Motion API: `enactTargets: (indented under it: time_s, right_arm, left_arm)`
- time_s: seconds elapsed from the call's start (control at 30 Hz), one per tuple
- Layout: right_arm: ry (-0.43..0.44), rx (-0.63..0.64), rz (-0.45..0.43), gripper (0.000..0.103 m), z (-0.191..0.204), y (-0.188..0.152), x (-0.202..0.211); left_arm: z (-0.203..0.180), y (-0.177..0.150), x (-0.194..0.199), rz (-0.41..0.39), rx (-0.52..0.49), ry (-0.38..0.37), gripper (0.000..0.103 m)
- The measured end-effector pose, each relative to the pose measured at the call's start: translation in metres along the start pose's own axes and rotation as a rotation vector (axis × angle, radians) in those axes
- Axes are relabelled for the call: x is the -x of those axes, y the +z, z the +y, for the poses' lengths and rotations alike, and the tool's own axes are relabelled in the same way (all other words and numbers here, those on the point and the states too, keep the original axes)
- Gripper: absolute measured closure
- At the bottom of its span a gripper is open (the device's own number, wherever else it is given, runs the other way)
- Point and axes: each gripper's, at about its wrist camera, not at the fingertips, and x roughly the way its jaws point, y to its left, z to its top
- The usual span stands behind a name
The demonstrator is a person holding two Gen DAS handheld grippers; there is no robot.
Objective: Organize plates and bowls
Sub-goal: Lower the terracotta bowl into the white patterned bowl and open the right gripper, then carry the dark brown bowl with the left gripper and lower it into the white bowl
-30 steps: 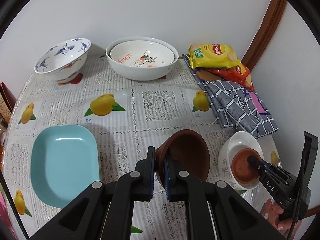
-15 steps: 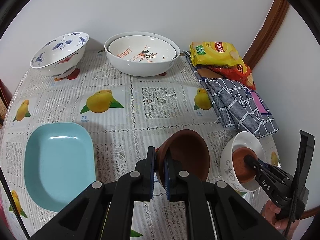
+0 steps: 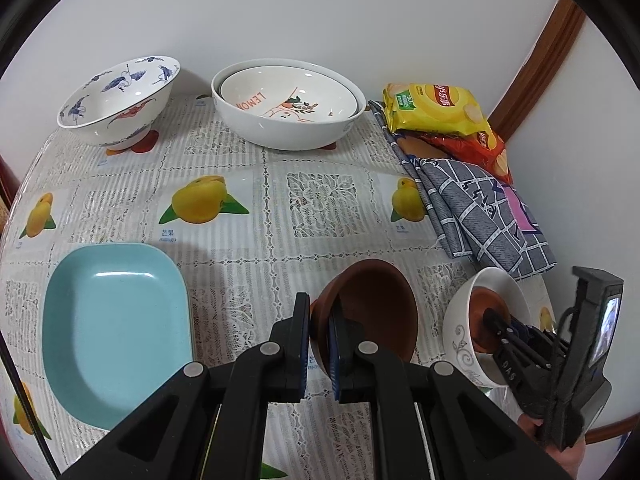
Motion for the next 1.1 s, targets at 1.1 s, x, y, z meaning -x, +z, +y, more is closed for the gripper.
enactTargets:
  time_s: [1.1]
  right_arm:
    - [0.082,-0.075,-0.15,0.073,-0.059,-0.03,0.088]
  left_arm:
    - [-0.065,-0.016,0.039,-0.035,-0.093,-0.064,0.094]
